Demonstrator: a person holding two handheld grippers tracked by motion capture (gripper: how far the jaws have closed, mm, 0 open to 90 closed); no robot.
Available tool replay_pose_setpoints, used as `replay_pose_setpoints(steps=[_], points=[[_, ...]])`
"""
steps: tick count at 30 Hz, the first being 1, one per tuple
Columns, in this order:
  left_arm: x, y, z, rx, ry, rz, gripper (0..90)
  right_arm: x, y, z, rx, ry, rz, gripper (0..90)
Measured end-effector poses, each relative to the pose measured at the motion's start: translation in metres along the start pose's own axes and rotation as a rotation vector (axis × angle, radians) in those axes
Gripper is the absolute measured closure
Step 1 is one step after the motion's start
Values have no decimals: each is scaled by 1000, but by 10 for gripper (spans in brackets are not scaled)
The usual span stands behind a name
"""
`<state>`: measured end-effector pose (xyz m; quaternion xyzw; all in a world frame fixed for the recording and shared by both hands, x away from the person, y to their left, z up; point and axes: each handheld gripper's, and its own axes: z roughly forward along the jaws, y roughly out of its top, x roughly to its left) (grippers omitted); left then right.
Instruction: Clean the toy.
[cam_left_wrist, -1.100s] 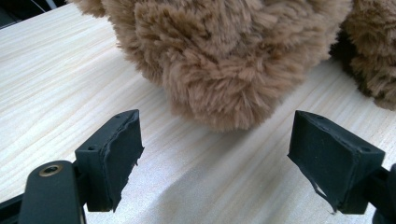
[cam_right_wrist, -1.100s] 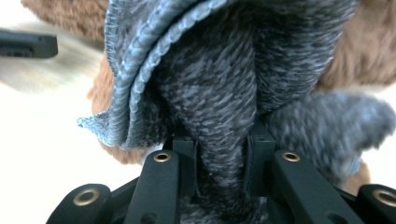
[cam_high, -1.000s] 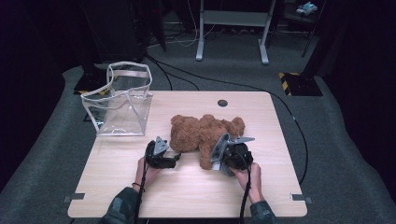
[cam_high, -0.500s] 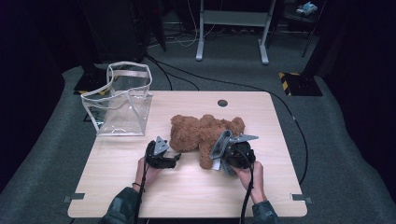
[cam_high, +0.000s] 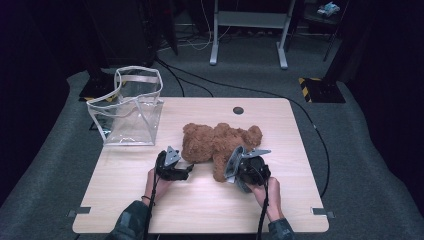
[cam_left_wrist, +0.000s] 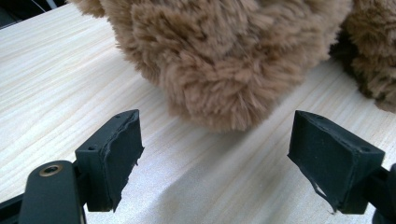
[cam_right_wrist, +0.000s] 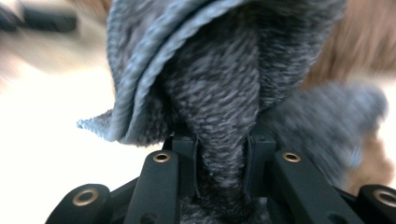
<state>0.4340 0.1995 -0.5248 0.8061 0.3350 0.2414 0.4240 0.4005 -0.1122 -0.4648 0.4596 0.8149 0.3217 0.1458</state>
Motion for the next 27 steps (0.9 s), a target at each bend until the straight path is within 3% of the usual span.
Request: replay_pose_setpoints(steps=[2, 6, 10, 14, 21, 24, 26, 27], points=[[0, 0, 0, 1, 2, 3, 168, 5, 12, -6, -76, -8, -37, 716], [0, 0, 0, -1, 3, 4, 168, 7, 26, 2, -121, -18, -52, 716], [1, 0, 0, -3, 1, 1, 168, 3, 22, 24, -79, -7, -21, 724], [0, 0, 0, 0, 3, 4, 168, -1, 14, 29, -63, 29, 10, 729], [0, 0, 0, 0, 3, 4, 168, 1, 1, 43, 58, 31, 17, 734], [1, 0, 0, -2, 1, 1, 168, 3, 3, 40, 84, 27, 12, 732], [1, 0, 0, -3, 0, 1, 168, 4, 8, 30, 65, 28, 3, 732], [1, 0, -1, -1, 0, 2, 167, 6, 11, 22, 23, 15, 5, 731]])
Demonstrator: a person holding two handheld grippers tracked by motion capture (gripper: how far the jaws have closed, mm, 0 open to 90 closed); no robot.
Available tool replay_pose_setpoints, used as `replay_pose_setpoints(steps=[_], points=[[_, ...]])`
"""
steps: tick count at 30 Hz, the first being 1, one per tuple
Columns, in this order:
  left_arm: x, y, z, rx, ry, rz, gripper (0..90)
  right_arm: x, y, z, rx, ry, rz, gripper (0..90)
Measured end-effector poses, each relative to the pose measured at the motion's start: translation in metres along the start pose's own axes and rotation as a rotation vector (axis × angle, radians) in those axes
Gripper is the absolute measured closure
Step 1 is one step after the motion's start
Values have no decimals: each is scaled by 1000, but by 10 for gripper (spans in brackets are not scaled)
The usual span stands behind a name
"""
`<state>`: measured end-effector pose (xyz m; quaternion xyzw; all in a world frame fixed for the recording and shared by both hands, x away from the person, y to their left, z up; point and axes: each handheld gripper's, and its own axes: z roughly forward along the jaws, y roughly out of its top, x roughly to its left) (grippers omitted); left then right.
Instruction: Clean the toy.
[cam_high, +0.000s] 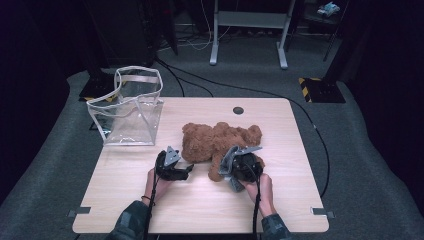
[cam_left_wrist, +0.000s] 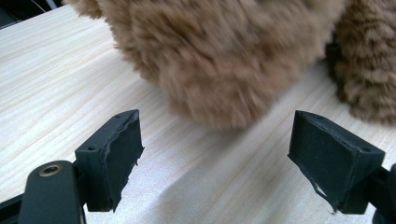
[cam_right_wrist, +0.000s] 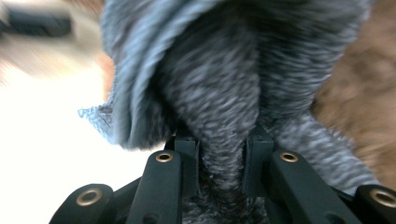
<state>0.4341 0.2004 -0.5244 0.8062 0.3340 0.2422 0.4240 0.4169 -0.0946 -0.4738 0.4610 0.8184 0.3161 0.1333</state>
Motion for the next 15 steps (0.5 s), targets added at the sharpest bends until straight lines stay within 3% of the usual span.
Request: replay_pose_setpoints(steps=[2, 5, 10, 15], points=[[0, 0, 0, 1, 0, 0, 167, 3, 7, -14, -77, -8, -5, 730], [0, 0, 0, 0, 2, -1, 167, 5, 17, -21, -136, -39, -16, 727], [0, 0, 0, -3, 0, -3, 167, 8, 18, 0, -96, -39, -19, 725], [0, 0, 0, -2, 1, -1, 168, 10, 5, 10, -55, 0, -42, 729]])
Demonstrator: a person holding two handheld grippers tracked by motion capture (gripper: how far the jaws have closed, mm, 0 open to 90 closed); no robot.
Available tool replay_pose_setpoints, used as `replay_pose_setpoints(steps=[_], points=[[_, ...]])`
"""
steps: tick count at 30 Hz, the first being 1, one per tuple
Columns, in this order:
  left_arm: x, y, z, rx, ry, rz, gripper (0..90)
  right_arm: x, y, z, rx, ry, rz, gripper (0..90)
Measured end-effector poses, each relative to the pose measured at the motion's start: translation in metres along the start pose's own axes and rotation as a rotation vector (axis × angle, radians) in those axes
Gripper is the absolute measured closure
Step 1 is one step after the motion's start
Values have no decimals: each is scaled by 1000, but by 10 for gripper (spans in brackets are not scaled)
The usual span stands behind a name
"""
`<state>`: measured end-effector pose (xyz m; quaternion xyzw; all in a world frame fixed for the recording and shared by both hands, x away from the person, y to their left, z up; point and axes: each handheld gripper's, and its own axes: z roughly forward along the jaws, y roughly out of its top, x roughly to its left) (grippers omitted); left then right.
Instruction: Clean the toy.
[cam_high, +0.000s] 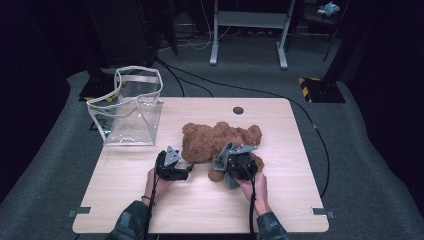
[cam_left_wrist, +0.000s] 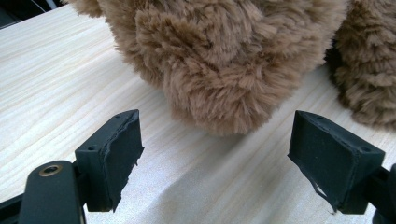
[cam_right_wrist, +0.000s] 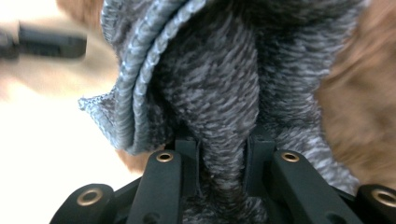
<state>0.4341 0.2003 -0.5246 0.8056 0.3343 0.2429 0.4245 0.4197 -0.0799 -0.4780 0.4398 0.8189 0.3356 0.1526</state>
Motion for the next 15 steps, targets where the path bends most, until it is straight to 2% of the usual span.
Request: replay_pose_setpoints(steps=[5, 8, 10, 15], points=[[0, 0, 0, 1, -1, 1, 167, 5, -14, 8, 91, 37, -25, 731], [0, 0, 0, 2, -1, 1, 167, 9, -16, 4, 124, 57, -43, 729], [0, 0, 0, 1, -2, 0, 167, 9, -12, -4, 108, 50, -41, 727], [0, 0, 0, 3, 1, 2, 167, 9, 11, -26, -30, 31, -35, 718]])
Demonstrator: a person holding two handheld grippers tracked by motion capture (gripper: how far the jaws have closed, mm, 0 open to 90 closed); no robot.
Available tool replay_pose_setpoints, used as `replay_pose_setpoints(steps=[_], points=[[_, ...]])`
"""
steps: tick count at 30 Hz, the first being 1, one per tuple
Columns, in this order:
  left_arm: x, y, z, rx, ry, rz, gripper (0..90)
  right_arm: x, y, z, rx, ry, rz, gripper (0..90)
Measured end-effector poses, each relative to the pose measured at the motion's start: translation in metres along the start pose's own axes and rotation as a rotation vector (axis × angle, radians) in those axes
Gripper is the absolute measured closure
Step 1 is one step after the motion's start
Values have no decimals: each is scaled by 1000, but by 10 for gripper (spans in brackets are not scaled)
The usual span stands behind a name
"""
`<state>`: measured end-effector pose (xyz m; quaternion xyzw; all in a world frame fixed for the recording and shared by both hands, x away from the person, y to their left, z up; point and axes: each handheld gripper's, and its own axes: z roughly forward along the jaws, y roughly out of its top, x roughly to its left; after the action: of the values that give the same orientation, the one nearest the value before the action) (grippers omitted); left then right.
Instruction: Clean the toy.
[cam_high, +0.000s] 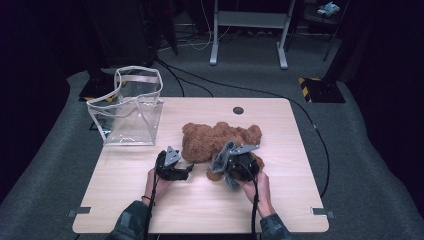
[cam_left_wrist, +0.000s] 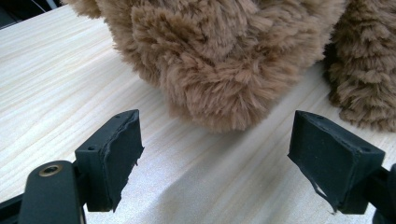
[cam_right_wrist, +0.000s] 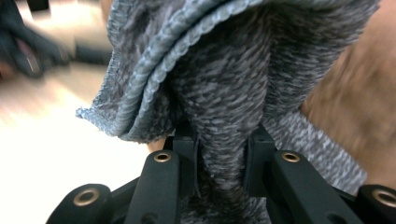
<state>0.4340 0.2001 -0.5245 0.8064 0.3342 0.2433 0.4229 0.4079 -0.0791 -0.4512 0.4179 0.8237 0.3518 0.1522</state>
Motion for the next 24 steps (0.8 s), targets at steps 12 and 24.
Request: replay_pose_setpoints(steps=[12, 24], points=[[0, 0, 0, -6, -6, -7, 167, 13, 10, 27, -9, 10, -12, 727], [0, 0, 0, 0, -4, -2, 167, 18, -13, 15, 60, 36, -12, 729]])
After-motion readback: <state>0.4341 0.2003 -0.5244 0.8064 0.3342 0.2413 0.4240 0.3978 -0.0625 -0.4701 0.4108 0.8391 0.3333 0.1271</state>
